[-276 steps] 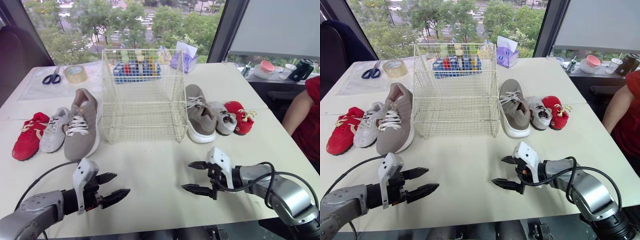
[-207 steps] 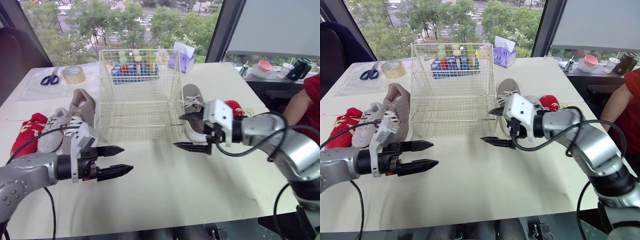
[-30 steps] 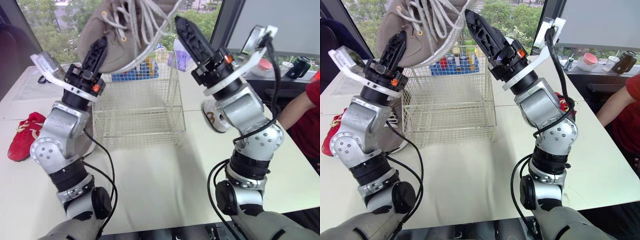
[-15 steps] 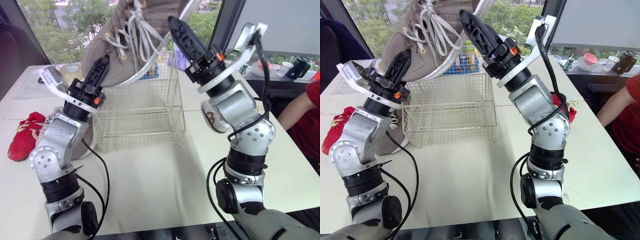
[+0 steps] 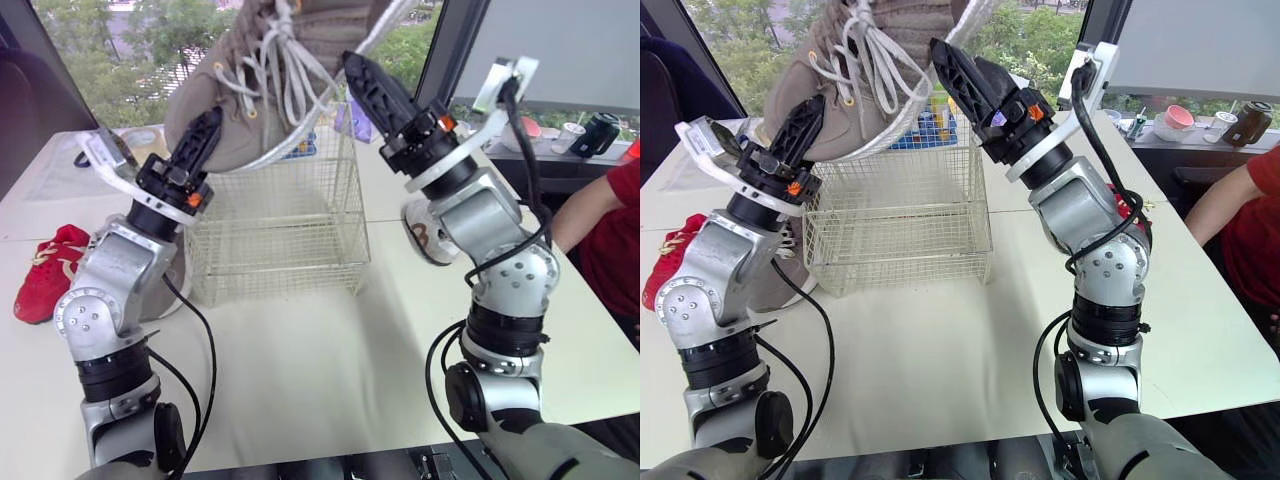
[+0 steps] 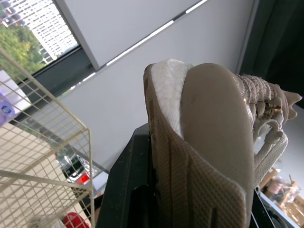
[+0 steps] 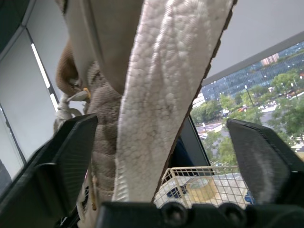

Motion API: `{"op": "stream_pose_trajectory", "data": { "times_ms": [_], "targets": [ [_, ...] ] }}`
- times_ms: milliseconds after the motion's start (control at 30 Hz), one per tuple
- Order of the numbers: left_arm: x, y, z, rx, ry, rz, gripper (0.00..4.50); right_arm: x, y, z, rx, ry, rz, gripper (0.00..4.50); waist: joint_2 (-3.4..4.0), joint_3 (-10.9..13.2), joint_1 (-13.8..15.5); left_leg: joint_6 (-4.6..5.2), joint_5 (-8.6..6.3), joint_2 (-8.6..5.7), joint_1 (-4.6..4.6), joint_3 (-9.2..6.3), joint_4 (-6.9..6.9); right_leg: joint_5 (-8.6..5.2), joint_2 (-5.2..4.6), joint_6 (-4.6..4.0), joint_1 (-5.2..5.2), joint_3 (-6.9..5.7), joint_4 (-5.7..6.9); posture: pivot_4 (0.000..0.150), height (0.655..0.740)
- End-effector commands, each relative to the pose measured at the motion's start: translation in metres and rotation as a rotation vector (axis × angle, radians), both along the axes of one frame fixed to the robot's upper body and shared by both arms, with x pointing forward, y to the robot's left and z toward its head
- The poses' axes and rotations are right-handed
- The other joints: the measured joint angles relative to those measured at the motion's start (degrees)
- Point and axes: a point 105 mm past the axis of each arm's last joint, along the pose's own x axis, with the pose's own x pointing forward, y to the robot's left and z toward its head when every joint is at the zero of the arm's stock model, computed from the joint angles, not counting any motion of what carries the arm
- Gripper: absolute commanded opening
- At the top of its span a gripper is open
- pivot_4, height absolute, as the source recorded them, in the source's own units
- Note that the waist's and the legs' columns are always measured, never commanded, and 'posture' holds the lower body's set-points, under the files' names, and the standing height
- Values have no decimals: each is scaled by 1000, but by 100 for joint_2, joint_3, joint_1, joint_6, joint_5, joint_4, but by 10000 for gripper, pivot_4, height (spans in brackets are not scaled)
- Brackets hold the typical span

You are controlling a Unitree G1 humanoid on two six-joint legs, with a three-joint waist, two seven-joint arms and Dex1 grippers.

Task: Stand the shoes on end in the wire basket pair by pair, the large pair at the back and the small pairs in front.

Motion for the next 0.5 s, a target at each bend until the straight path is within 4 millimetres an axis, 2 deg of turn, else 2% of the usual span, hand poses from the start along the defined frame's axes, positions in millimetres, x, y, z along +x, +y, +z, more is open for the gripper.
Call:
{"op": "stream_pose_trajectory", "data": {
  "times_ms": [33,200,367,467,500],
  "targets": [
    [-15,-5,16,-24,-88,-51,4950,0,0,6,31,-16,-7,44648,0,0,1,0,0,0,0,0,0,0,0,0,0,0,0,1500,7400],
    [-19,-4,15,-25,-95,-75,4950,-4,2,12,68,-25,38,44648,0,0,0,0,0,1,-1,0,-2,0,-1,0,0,0,-2,1500,7400],
    [-13,-12,-3,66,-41,-72,4950,-21,8,29,151,-50,202,44648,0,0,5,0,0,1,-1,0,-2,0,0,0,-1,0,-2,1500,7400],
    [-10,-11,-7,68,-24,-58,4950,-28,13,28,123,-57,248,44648,0,0,7,1,0,1,-2,0,-2,-1,-1,-1,0,-1,-4,1500,7400],
    [-10,-11,-8,70,-25,-57,4950,-28,14,27,114,-54,251,42324,0,0,5,1,-1,1,-2,0,-2,-1,-1,-1,0,-1,-4,1500,7400]
  ]
}}
